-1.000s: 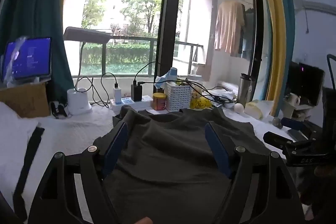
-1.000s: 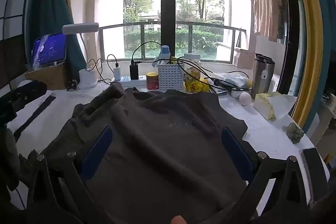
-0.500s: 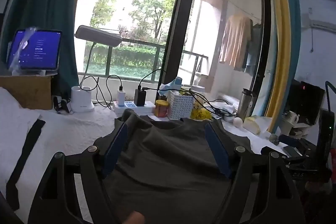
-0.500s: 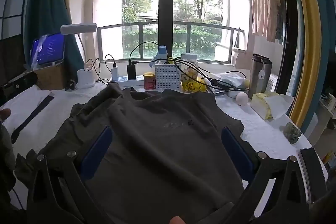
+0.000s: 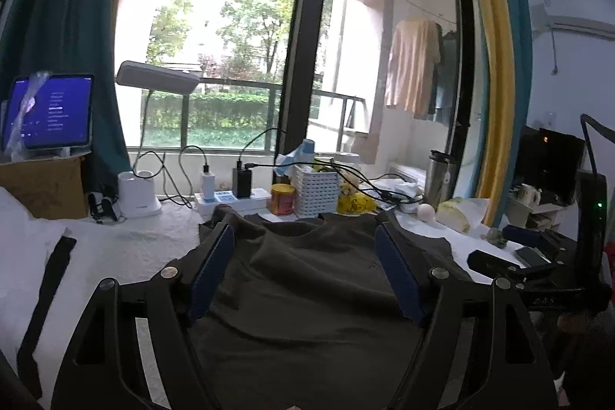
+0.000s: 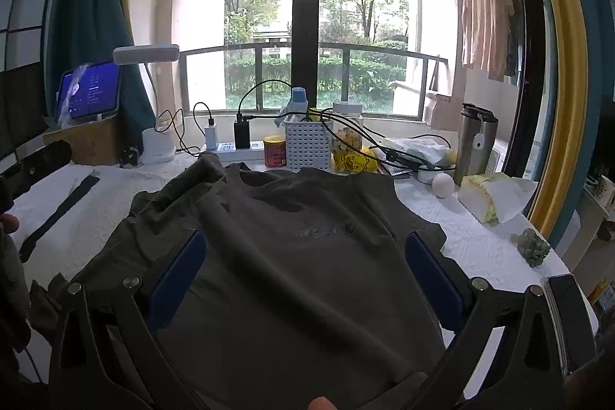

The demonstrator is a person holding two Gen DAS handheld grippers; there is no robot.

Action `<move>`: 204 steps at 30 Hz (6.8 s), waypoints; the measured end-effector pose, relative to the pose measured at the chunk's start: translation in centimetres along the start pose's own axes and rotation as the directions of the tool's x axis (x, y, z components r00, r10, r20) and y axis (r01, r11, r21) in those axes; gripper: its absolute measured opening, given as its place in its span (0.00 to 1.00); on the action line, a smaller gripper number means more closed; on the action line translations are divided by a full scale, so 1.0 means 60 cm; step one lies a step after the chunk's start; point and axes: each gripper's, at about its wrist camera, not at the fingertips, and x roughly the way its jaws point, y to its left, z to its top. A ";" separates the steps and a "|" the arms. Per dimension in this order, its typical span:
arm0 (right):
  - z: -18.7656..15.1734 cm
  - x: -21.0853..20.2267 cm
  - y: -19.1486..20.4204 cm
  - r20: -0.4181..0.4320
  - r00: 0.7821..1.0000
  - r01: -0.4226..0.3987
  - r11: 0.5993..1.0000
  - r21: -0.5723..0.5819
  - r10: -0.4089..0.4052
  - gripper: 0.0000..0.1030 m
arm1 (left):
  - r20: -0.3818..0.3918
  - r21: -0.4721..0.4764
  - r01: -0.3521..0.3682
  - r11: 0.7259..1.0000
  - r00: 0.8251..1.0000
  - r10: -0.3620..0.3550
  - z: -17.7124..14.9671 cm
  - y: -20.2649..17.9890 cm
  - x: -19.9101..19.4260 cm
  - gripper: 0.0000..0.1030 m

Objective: Fold small clothes

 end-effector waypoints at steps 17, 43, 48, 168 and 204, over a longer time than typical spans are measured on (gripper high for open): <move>-0.001 -0.004 0.004 0.007 1.000 -0.005 1.000 -0.002 0.005 0.99 | 0.027 -0.014 0.045 0.999 0.999 -0.044 0.000 -0.008 -0.012 0.76; 0.006 -0.004 0.005 0.015 1.000 -0.003 1.000 0.002 0.003 0.99 | 0.024 -0.018 0.026 1.000 0.999 -0.026 -0.002 -0.006 -0.008 0.76; 0.006 -0.004 0.005 0.015 1.000 -0.004 1.000 0.002 0.004 0.99 | -0.002 -0.017 0.028 0.999 1.000 -0.028 -0.002 -0.008 -0.004 0.76; -0.011 0.356 -0.282 -0.476 0.875 -0.073 0.997 0.040 0.083 0.91 | -0.389 -0.096 -0.096 0.991 0.920 0.052 0.006 0.003 0.298 0.76; 0.041 0.285 -0.135 -0.342 0.934 -0.162 0.977 -0.140 0.106 0.06 | -0.401 -0.128 -0.042 0.991 0.916 -0.013 -0.016 0.061 0.242 0.76</move>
